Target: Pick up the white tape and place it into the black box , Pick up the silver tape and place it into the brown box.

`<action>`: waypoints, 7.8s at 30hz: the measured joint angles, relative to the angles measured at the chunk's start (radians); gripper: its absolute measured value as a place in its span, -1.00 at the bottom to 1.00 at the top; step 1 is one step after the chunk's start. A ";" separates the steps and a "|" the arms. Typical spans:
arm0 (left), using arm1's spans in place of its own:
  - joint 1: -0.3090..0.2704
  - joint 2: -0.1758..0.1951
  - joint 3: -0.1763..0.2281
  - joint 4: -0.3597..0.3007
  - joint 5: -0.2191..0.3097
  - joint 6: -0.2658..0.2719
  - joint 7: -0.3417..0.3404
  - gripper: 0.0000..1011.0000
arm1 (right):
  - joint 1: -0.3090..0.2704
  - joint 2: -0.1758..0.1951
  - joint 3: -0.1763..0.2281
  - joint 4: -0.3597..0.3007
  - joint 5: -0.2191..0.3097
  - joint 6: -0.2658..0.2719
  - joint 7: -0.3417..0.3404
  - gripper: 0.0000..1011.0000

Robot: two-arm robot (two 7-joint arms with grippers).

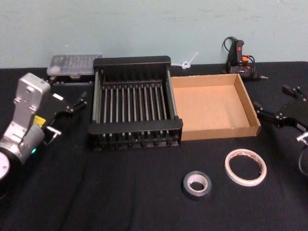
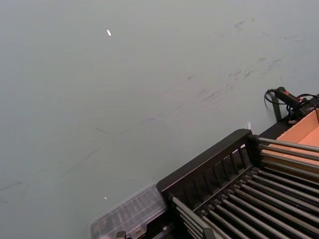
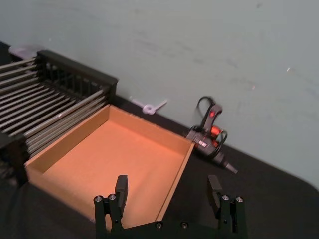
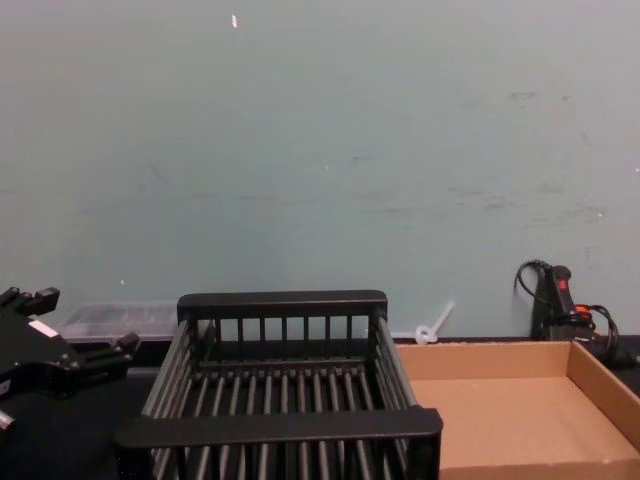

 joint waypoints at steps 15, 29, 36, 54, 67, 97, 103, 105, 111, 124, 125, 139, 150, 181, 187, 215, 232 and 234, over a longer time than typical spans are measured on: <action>0.000 0.000 0.000 0.000 0.000 0.000 0.000 0.98 | -0.108 0.047 0.048 -0.069 0.040 0.113 0.081 0.98; 0.000 0.000 0.000 0.000 0.000 0.000 0.000 0.98 | -0.115 0.011 0.055 -0.044 0.063 0.206 0.128 0.98; 0.000 0.000 0.000 0.000 0.000 0.000 0.000 0.98 | -0.105 -0.009 0.050 -0.022 0.063 0.247 0.140 0.98; 0.000 0.000 0.000 0.000 0.000 0.000 0.000 0.98 | -0.080 -0.030 0.021 0.021 0.038 0.297 0.168 0.98; 0.000 0.000 0.000 0.000 0.000 0.000 0.000 0.98 | -0.071 -0.039 0.016 0.036 0.033 0.312 0.174 0.98; 0.000 0.000 0.000 0.000 0.000 0.000 0.000 0.98 | -0.065 -0.037 0.007 0.043 0.017 0.316 0.186 0.98; 0.000 0.000 0.000 0.000 0.000 0.000 0.000 0.98 | -0.064 -0.037 0.007 0.044 0.016 0.316 0.186 0.98; 0.000 0.000 0.000 0.000 0.000 0.000 0.000 0.98 | -0.064 -0.037 0.007 0.044 0.016 0.316 0.186 0.98; 0.000 0.000 0.000 0.000 0.000 0.000 0.000 0.98 | -0.065 -0.037 0.007 0.044 0.016 0.315 0.186 0.98; 0.000 0.000 0.000 0.000 0.000 0.000 0.000 0.98 | -0.066 -0.037 0.008 0.043 0.016 0.315 0.186 0.98; 0.000 0.000 0.000 0.000 0.000 0.000 0.000 0.98 | -0.066 -0.037 0.008 0.043 0.016 0.315 0.186 0.98; 0.000 0.000 0.000 0.000 0.000 0.000 0.000 0.98 | -0.066 -0.037 0.008 0.042 0.017 0.315 0.185 0.34; 0.000 0.000 0.000 0.000 0.000 0.000 0.000 0.98 | -0.066 -0.037 0.008 0.043 0.018 0.315 0.185 -0.35; 0.000 0.000 0.000 0.000 0.000 0.000 0.000 0.98 | -0.066 -0.037 0.008 0.043 0.018 0.315 0.185 -0.81; 0.000 0.000 0.000 0.000 0.000 0.000 0.000 0.98 | -0.066 -0.037 0.008 0.043 0.018 0.315 0.185 -0.81; 0.000 0.000 0.000 0.000 0.000 0.000 0.000 0.98 | -0.055 -0.073 0.058 0.004 0.026 0.223 0.153 -0.81; 0.000 0.000 0.000 0.000 0.000 0.000 0.000 0.98 | 0.074 -0.144 -0.001 0.078 -0.047 0.168 0.169 -0.81; 0.000 0.000 0.000 0.000 0.000 0.000 0.000 0.98 | 0.095 -0.158 -0.011 0.092 -0.055 0.162 0.174 -0.81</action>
